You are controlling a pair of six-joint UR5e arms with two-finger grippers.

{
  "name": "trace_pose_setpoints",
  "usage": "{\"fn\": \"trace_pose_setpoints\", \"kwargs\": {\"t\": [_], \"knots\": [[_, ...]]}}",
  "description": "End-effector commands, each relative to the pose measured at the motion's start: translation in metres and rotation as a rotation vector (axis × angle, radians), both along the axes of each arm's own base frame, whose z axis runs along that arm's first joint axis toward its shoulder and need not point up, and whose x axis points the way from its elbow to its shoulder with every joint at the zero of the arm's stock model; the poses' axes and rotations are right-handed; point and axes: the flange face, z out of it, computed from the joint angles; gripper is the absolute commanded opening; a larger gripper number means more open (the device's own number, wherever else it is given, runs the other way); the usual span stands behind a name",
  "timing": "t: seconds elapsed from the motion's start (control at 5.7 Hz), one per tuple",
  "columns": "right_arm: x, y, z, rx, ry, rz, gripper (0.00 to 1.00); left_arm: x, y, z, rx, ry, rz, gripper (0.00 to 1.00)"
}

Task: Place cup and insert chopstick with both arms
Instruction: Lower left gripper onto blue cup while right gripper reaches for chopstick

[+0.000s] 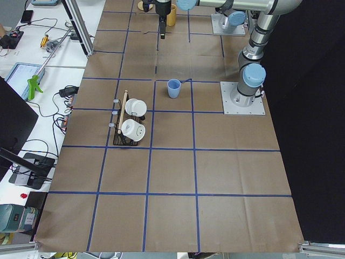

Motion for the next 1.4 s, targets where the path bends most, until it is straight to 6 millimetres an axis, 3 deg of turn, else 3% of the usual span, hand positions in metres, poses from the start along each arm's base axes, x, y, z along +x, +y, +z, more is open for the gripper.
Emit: {"fn": "trace_pose_setpoints", "kwargs": {"t": [0.0, 0.18, 0.35, 0.53, 0.88, 1.05, 1.23], "knots": [[-0.008, -0.004, -0.001, -0.002, 0.002, -0.006, 1.00, 0.016, 0.005, -0.023, 0.044, -0.009, -0.069, 0.99], [-0.035, -0.010, -0.002, -0.002, 0.005, 0.096, 1.00, 0.020, 0.012, -0.050, 0.097, -0.009, -0.090, 0.99], [-0.093, -0.017, -0.003, -0.001, -0.010, 0.113, 1.00, 0.039, 0.008, -0.075, 0.136, -0.008, -0.054, 0.99], [-0.136, -0.020, -0.024, -0.009, -0.018, 0.144, 1.00, 0.068, 0.010, -0.108, 0.186, 0.001, -0.027, 0.98], [-0.135, -0.021, -0.083, -0.157, 0.016, 0.203, 1.00, 0.105, 0.031, -0.182, 0.139, 0.010, -0.072, 0.98], [-0.126, -0.017, -0.119, -0.172, -0.064, 0.208, 1.00, 0.110, 0.043, -0.217, 0.118, 0.009, -0.072, 0.98], [-0.122, -0.005, -0.151, -0.213, -0.056, 0.217, 1.00, 0.108, 0.053, -0.236, 0.130, 0.015, -0.067, 0.97]]}}
